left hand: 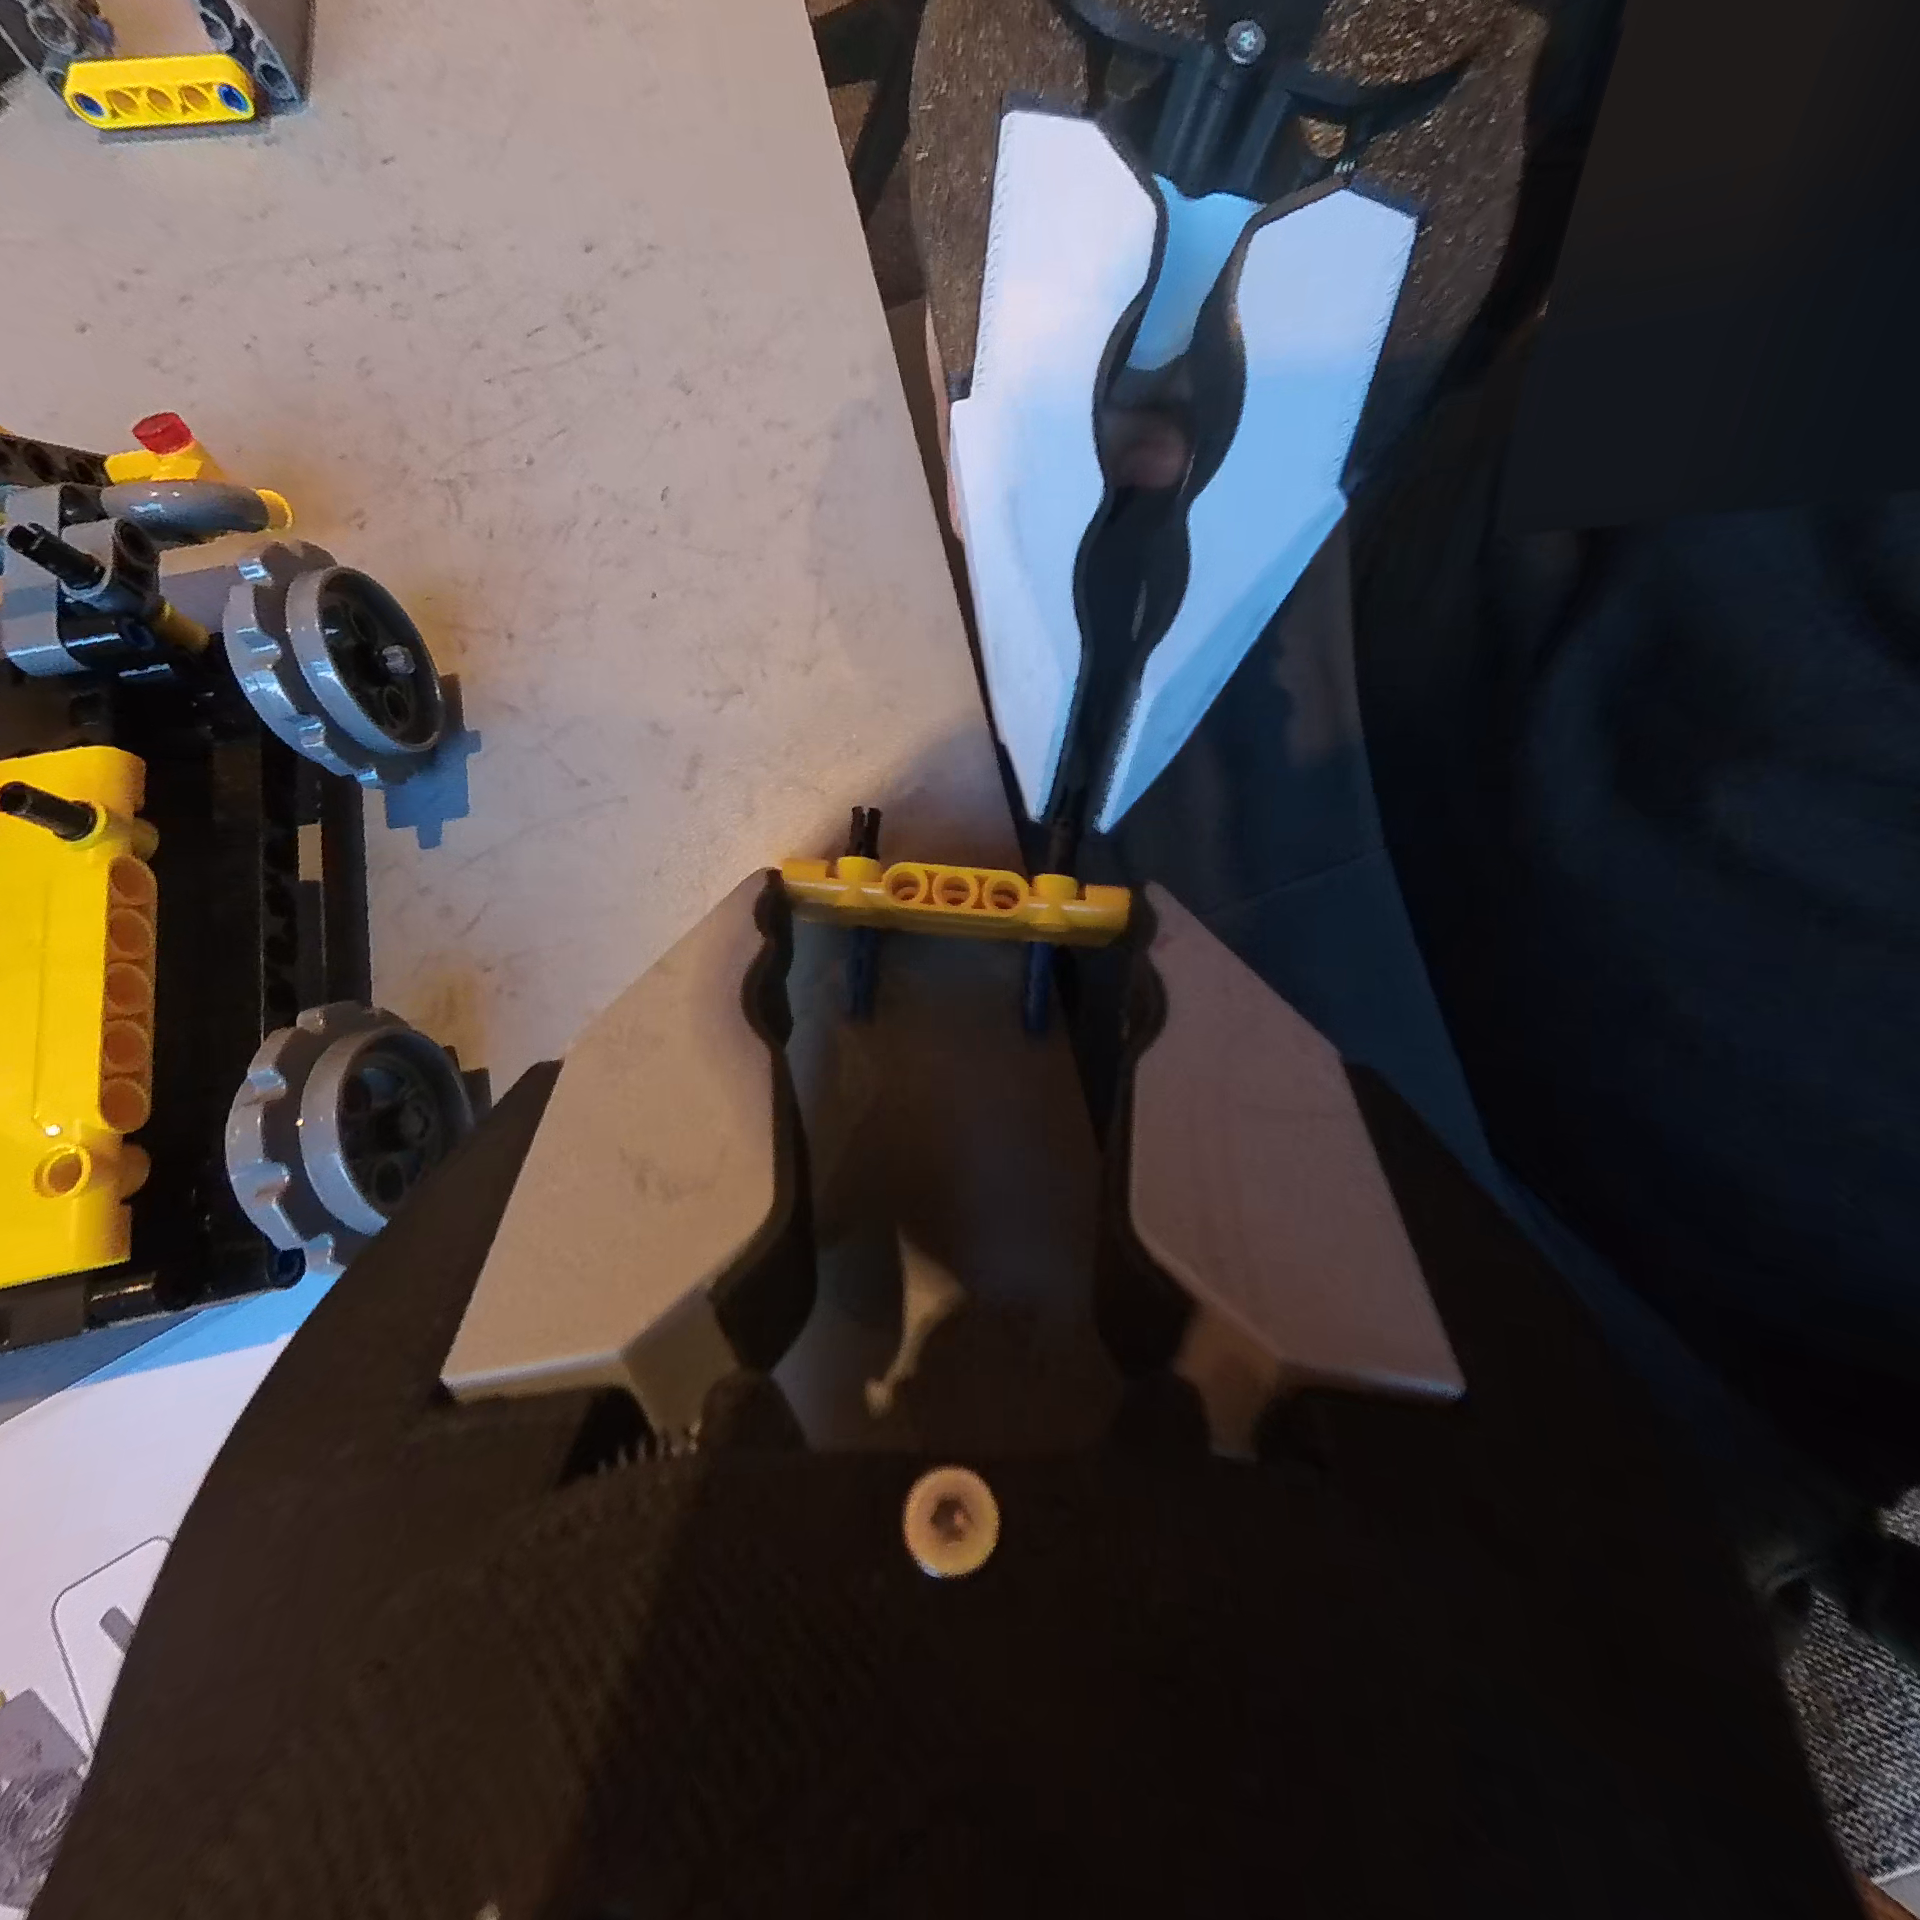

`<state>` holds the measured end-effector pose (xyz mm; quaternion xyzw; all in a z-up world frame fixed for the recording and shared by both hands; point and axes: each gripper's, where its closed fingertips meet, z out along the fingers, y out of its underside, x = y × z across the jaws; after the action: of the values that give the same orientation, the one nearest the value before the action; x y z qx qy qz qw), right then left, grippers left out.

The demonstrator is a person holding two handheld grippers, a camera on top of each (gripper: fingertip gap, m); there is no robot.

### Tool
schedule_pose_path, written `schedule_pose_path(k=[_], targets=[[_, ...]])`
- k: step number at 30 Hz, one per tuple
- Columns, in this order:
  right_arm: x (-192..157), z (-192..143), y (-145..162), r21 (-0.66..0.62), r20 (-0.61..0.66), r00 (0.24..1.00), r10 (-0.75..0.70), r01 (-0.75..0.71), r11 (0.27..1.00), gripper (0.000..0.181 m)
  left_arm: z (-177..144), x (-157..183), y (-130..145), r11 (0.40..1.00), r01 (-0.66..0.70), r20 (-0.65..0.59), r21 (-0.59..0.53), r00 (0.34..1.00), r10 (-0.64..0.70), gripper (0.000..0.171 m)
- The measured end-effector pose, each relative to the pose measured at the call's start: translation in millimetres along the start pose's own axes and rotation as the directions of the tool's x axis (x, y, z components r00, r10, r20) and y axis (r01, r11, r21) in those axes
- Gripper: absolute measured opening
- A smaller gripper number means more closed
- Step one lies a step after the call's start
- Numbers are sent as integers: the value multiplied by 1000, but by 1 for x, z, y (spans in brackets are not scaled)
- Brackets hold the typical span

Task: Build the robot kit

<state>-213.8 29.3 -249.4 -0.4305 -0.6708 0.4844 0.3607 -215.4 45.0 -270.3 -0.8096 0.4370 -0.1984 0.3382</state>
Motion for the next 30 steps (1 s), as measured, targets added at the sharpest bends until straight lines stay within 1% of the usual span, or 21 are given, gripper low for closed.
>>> schedule_pose_path(k=[3,12,30], targets=[[-2,0,-5,34,-1,1000,-7,7,999,5,-1,1,1,1000,-6,-8,0,1000,6,63],[-2,5,-3,31,-13,1000,-20,21,999,5,-4,2,3,1000,-14,-18,-1,1000,14,63],[-7,9,-3,70,24,999,-24,22,997,5,-6,6,6,1000,-27,-45,-1,999,27,63]])
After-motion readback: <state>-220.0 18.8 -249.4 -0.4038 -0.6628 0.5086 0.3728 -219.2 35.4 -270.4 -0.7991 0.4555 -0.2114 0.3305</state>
